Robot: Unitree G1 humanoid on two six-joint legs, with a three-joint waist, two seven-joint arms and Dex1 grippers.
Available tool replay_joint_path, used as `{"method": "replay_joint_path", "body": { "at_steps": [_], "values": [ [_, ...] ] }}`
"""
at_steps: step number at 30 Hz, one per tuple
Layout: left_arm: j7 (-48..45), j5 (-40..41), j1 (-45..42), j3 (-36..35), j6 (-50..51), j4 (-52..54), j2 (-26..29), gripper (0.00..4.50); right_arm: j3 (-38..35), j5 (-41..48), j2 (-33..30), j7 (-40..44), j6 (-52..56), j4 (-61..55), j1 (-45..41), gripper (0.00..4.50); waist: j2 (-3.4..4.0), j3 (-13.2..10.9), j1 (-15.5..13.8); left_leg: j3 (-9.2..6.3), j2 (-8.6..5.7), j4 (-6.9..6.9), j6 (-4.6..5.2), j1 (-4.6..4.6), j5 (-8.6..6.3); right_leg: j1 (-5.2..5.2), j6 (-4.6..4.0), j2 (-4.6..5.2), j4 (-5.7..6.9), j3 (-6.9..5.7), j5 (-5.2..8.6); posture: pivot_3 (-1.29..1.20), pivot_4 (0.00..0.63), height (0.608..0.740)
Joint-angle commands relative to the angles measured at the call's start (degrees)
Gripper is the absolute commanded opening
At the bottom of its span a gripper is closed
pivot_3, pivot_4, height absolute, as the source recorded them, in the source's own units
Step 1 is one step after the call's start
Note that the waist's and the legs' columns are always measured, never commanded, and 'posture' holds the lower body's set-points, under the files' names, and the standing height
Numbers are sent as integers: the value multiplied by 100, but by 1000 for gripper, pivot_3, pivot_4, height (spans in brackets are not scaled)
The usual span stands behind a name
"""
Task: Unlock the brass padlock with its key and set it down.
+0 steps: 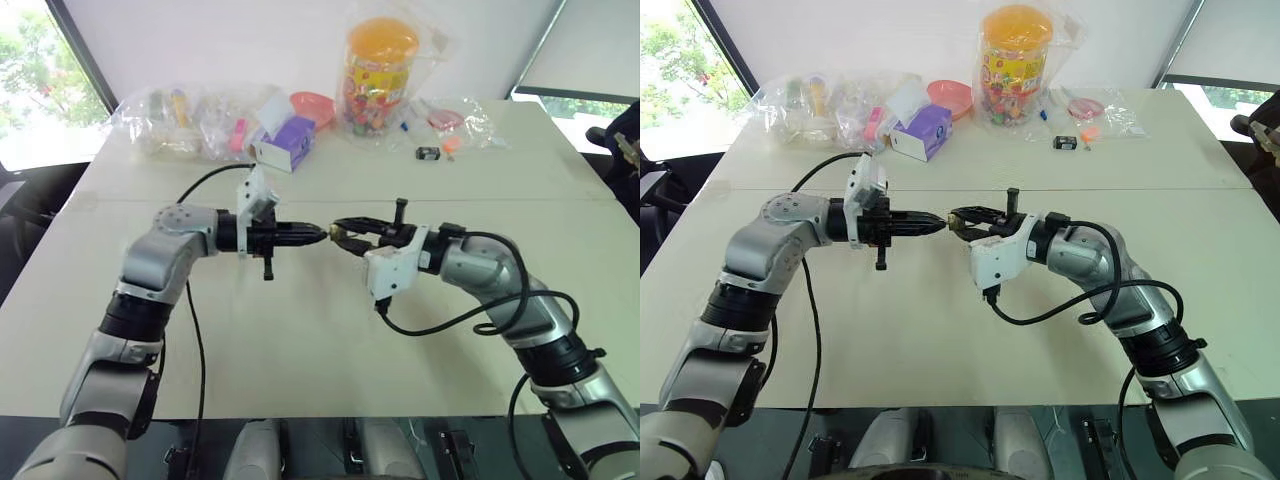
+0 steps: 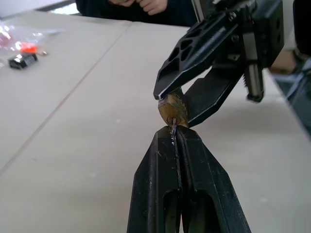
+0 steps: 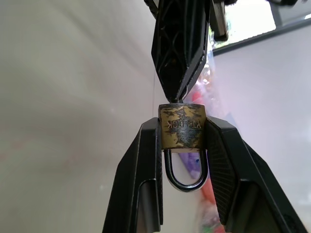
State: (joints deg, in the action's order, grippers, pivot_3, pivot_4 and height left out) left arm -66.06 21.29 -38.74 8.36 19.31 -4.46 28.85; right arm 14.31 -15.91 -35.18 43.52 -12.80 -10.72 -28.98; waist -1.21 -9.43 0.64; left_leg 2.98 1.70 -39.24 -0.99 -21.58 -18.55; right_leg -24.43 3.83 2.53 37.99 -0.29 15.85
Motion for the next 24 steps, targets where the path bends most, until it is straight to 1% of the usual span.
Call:
{"method": "replay_joint_path", "body": {
  "at_steps": [1, 4, 5, 8, 11, 13, 15, 17, 19, 22, 24],
  "values": [
    [404, -555, -61, -9, -1176, -90, -215, 19, -141, 753, 204, 264, 604, -701, -99, 671, 0, 0, -3, 0, 0, 0, 2, 0, -1, 0, 0, 1, 0, 0, 0, 0, 150, 740],
    [386, -871, -57, 41, -1987, -244, -303, 19, -191, 926, 240, 410, 928, -828, -135, 671, 0, 0, -7, 1, 0, 0, 5, 0, -3, 0, 0, 1, 0, 0, 0, 0, 150, 740],
    [365, -894, -57, 40, -2102, -286, -328, 19, -204, 939, 245, 431, 981, -844, -155, 671, 0, 0, -7, 2, -1, 0, 6, 0, -3, 0, 0, 1, -1, 0, 0, 0, 150, 740],
    [321, -810, -61, 2, -1916, -363, -369, 19, -217, 905, 244, 461, 1003, -864, -195, 671, 0, 0, -4, 2, -1, 0, 6, 0, -4, 0, 0, 0, 0, 0, 0, 0, 150, 740],
    [280, -498, -82, -91, -1154, -325, -347, 19, -192, 778, 204, 455, 843, -839, -213, 671, 0, 0, 4, 1, 0, 0, 7, 0, -4, 0, 0, -2, 0, 0, 0, 0, 150, 740],
    [290, -230, -138, -180, -524, -256, -304, 19, -125, 522, 85, 408, 467, -762, -231, 671, 0, 0, 3, 1, 0, 0, 7, 0, -4, 0, 0, -3, 0, -1, 0, 0, 150, 740],
    [283, 204, -205, -293, 321, -101, -253, 19, -60, 210, -49, 306, 35, -644, -256, 671, 0, 0, 6, 0, 0, 0, 7, 0, -4, 0, 0, -3, 0, 0, 0, 0, 150, 740],
    [174, 817, -279, -448, 1270, 68, -173, 19, -37, -135, -157, 112, -337, -448, -281, 671, 0, 0, 9, 0, 0, 0, 8, 0, -4, 0, 0, -4, 0, -1, 0, 0, 150, 740],
    [100, 1029, -295, -449, 1699, 190, -78, 19, -42, -265, -191, -1, -484, -318, -277, 671, 0, 0, 19, -3, 0, 0, 7, 0, -4, 0, 0, -4, 1, 0, 0, 0, 150, 740],
    [94, 1238, -279, -459, 2131, 337, -3, 887, -56, -249, -169, -27, -567, -275, -263, 671, 0, 0, 17, -3, 1, 0, 7, 1, -4, 0, 0, -6, 2, 0, 0, 0, 150, 740],
    [88, 1356, -275, -497, 2329, 410, 32, 1826, -59, -260, -168, -37, -600, -263, -260, 671, 0, 0, 14, -3, 1, 0, 6, 1, -3, 0, 0, -4, 2, 0, 0, 0, 150, 740]
  ]
}}
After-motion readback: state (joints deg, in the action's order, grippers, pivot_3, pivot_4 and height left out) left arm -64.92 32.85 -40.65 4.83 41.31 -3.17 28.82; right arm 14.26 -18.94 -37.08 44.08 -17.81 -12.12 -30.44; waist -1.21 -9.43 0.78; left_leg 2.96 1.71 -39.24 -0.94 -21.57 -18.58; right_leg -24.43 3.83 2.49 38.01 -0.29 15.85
